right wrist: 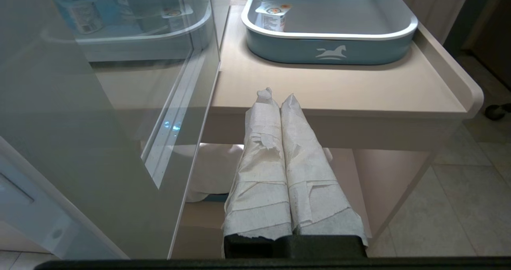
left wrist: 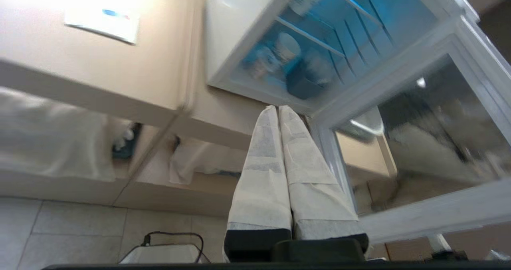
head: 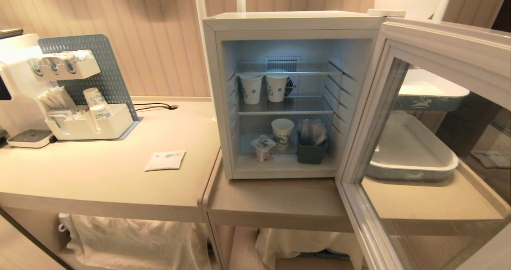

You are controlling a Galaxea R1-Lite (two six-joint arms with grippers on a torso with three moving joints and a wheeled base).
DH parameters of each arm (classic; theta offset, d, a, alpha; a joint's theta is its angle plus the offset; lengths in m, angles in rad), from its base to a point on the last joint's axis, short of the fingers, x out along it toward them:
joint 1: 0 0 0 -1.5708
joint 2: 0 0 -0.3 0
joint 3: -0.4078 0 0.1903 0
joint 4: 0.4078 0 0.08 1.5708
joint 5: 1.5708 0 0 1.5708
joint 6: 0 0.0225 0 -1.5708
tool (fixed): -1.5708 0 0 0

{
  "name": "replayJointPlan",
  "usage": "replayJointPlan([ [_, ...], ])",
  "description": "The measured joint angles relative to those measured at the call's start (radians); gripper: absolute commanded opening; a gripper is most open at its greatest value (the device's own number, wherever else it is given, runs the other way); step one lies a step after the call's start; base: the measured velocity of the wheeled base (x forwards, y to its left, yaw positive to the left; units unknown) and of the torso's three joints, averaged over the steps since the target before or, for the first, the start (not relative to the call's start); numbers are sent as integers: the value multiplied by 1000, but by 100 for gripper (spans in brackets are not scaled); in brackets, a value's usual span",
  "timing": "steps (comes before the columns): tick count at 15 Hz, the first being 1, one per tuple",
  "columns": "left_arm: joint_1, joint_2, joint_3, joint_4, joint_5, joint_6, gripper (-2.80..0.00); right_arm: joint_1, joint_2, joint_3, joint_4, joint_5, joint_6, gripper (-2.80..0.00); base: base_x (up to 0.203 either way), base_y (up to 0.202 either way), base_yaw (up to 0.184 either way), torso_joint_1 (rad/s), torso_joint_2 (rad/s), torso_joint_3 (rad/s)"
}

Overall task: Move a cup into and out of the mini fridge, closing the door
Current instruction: Take the yoghurt out of the freezer

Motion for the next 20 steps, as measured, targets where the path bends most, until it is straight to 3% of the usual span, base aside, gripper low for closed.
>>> replayJointPlan([
  [4, 211, -227, -8, 176, -37, 40, -280, 0, 0, 0, 0, 0, 0, -280, 0, 0, 0, 0, 0, 0],
  [8, 252, -412, 71, 211, -76, 165, -280, 0, 0, 0, 0, 0, 0, -280, 0, 0, 0, 0, 0, 0],
  [11, 252, -531, 345, 57, -20, 335, -280, 0, 0, 0, -1, 0, 0, -280, 0, 0, 0, 0, 0, 0],
  [16, 251, -597, 944, -461, 42, 525, -280, 0, 0, 0, -2, 0, 0, -280, 0, 0, 0, 0, 0, 0],
  [18, 249, -607, 1060, -566, 35, 613, -280, 0, 0, 0, -1, 0, 0, -280, 0, 0, 0, 0, 0, 0],
  [20, 249, -610, 1081, -590, 32, 647, -280, 0, 0, 0, -1, 0, 1, -280, 0, 0, 0, 0, 0, 0],
])
